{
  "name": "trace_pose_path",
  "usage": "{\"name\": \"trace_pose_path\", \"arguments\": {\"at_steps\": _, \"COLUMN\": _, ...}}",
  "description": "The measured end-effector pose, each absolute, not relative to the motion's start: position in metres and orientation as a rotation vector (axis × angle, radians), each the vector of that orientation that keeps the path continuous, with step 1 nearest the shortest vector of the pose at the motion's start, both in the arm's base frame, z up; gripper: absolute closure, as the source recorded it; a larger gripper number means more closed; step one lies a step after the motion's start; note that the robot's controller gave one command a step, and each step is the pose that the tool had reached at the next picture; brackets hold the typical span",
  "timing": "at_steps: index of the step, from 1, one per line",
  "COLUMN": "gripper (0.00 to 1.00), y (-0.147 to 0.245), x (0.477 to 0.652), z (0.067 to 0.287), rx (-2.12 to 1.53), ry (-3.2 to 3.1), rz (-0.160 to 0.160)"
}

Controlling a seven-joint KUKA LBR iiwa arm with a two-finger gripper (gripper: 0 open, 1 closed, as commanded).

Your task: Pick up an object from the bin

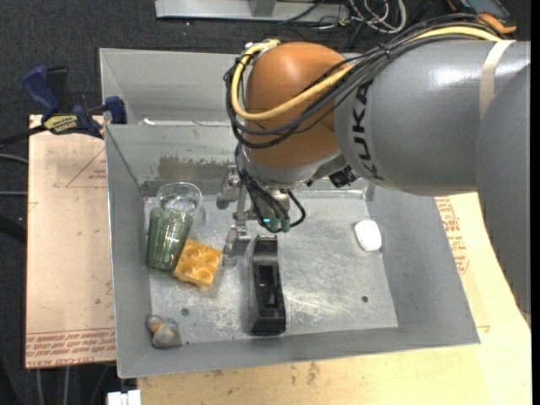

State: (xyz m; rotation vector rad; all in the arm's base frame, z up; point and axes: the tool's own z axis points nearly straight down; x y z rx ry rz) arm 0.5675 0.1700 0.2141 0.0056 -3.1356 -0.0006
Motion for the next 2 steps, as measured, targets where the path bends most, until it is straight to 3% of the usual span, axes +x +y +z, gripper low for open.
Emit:
{"name": "trace_pose_path", "arguments": {"at_steps": 1, "gripper": 0.00, "y": 0.169, "x": 0.569, "z": 0.218, "rx": 0.001, "ry": -3.142, "rz": -0.002}}
{"name": "trace_pose_path", "arguments": {"at_steps": 2, "gripper": 0.00, "y": 0.189, "x": 0.600, "z": 0.178, "rx": 0.017, "ry": -3.155, "rz": -0.008}}
